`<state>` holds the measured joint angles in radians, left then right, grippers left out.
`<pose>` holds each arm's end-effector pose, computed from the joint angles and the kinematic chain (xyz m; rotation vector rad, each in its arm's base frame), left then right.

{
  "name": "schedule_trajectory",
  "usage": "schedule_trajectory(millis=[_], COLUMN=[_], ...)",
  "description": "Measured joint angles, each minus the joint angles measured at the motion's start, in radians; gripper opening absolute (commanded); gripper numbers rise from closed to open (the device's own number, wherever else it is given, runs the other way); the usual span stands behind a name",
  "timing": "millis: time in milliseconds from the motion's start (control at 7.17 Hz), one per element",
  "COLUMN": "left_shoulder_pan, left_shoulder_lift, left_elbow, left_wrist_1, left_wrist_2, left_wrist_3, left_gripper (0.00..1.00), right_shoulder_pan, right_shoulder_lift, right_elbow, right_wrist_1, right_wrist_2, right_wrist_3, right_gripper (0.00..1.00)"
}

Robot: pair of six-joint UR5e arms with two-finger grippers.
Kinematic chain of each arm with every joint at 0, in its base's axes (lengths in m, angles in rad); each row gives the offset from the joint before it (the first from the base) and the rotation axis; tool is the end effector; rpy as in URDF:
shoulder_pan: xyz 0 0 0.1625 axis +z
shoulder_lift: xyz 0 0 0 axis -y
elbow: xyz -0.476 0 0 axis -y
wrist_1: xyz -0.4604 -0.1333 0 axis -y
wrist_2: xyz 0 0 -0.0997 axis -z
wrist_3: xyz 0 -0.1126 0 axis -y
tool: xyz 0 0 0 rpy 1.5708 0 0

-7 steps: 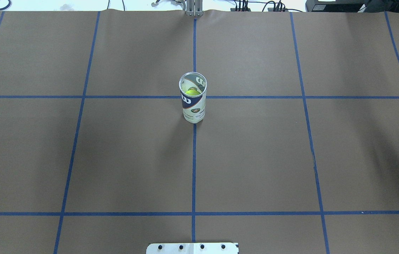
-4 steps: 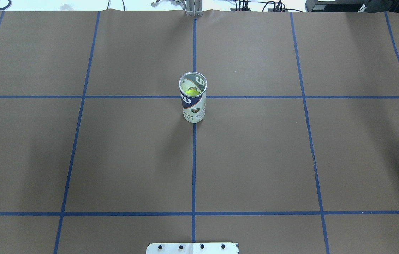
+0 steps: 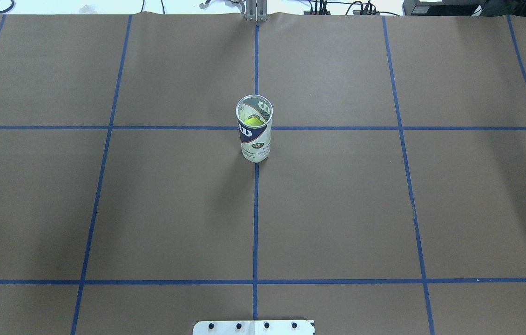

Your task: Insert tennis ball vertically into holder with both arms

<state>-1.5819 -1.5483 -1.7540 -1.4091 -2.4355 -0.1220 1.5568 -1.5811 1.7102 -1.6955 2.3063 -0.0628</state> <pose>-0.0537 -0.5428 0.6379 -0.0489 0.8639 -0.1251 0.0500 -0.5525 0.6623 0.0221 -0.7354 -0.0749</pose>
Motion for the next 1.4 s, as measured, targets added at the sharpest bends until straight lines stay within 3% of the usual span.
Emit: schedule_trajectory(millis=[419,1395], left_shoulder_pan=[-0.006,-0.006], left_shoulder_lift=[0.050,0.020], left_elbow=[0.000,0.080], left_wrist_1=[-0.014,-0.131], left_wrist_2=[0.030,0.024], left_wrist_3=[0.052,0.051], left_gripper=[1.00,1.00], right_shoulder_pan=[0.043,0.033], right_shoulder_lift=[-0.028,-0.025], right_elbow=[-0.004,-0.046], right_wrist_1=[-0.033,-0.019], right_wrist_2=[-0.028,-0.062], right_wrist_3=[-0.038,0.011], right_gripper=[0.99,0.99])
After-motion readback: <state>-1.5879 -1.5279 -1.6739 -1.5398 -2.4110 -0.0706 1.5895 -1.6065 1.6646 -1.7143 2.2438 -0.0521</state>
